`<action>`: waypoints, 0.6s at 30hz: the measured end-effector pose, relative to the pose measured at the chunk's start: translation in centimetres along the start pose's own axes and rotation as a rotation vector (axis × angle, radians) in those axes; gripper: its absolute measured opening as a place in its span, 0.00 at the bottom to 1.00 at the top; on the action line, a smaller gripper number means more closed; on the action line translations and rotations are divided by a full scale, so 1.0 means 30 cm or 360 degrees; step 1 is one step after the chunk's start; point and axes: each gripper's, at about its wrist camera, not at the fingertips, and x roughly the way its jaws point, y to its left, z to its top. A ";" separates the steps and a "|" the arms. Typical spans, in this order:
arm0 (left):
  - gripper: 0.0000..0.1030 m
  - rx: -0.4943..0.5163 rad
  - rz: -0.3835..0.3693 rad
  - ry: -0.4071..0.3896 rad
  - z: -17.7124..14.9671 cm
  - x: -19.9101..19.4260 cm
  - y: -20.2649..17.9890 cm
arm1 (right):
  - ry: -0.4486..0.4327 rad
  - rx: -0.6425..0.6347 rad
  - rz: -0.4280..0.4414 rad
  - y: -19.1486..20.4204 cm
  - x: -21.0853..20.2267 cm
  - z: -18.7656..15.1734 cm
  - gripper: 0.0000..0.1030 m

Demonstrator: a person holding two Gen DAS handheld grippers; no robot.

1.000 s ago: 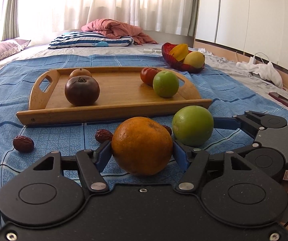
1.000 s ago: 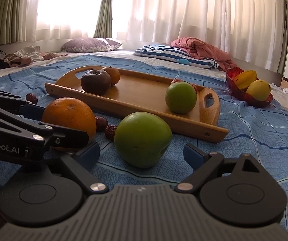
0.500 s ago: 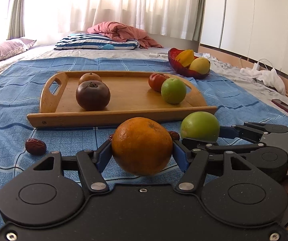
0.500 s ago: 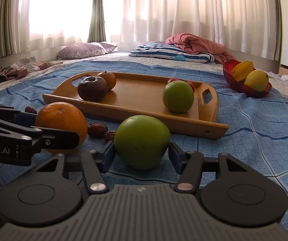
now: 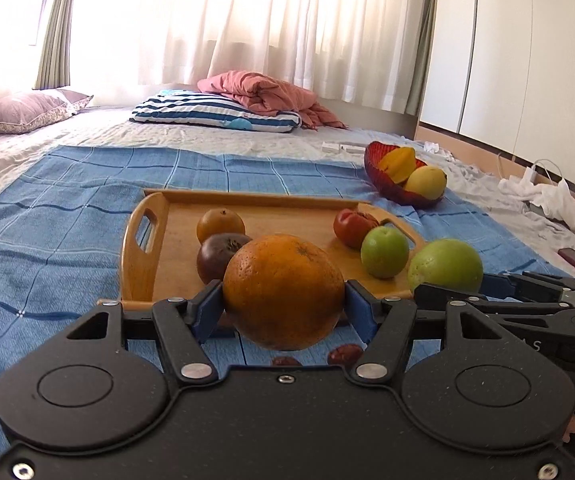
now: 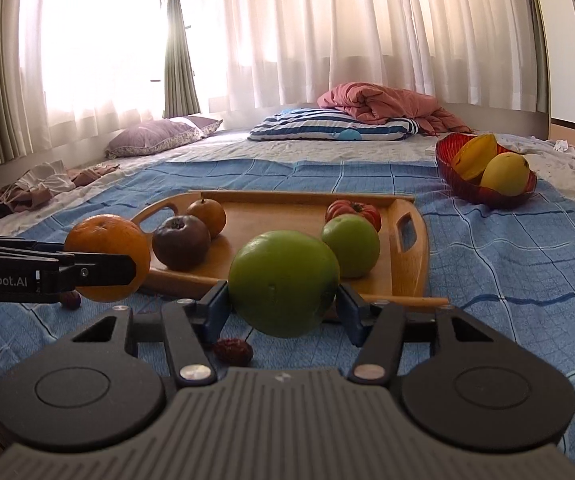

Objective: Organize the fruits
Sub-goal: 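Lift the orange and green apple and carry both over the tray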

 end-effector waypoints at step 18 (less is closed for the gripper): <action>0.61 -0.0048 0.0049 -0.0074 0.321 0.161 0.103 | 0.0036 0.0192 -0.0102 -0.103 0.180 0.313 0.58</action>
